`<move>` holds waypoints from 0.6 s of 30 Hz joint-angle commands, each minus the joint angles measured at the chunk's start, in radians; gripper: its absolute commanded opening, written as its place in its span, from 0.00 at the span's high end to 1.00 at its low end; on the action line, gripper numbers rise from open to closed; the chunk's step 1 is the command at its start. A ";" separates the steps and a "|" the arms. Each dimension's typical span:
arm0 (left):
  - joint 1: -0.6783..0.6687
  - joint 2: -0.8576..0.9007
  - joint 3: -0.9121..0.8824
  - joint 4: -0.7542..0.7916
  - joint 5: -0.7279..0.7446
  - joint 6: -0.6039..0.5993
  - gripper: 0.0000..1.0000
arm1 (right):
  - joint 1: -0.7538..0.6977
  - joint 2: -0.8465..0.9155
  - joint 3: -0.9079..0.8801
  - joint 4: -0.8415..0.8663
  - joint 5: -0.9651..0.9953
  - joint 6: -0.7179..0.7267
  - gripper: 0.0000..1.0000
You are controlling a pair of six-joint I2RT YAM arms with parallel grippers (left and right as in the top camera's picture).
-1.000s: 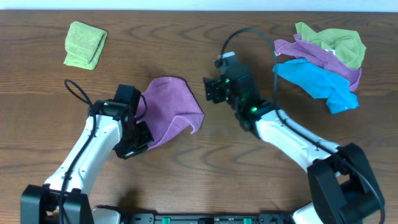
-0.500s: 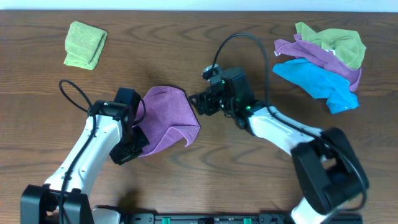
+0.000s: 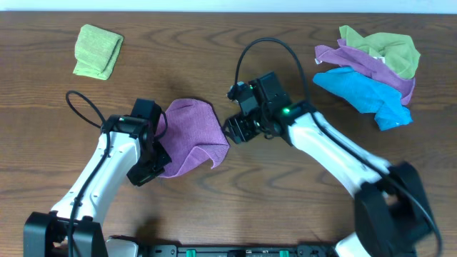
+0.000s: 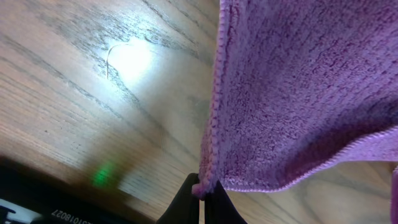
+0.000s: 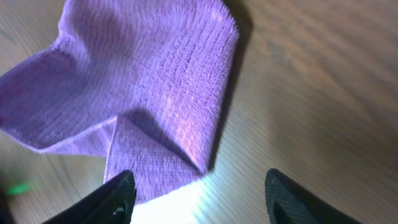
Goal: Fold the cloth
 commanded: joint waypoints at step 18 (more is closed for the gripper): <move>0.003 0.000 0.009 0.035 -0.027 -0.026 0.94 | 0.379 -0.068 -0.134 0.072 0.434 -0.012 0.25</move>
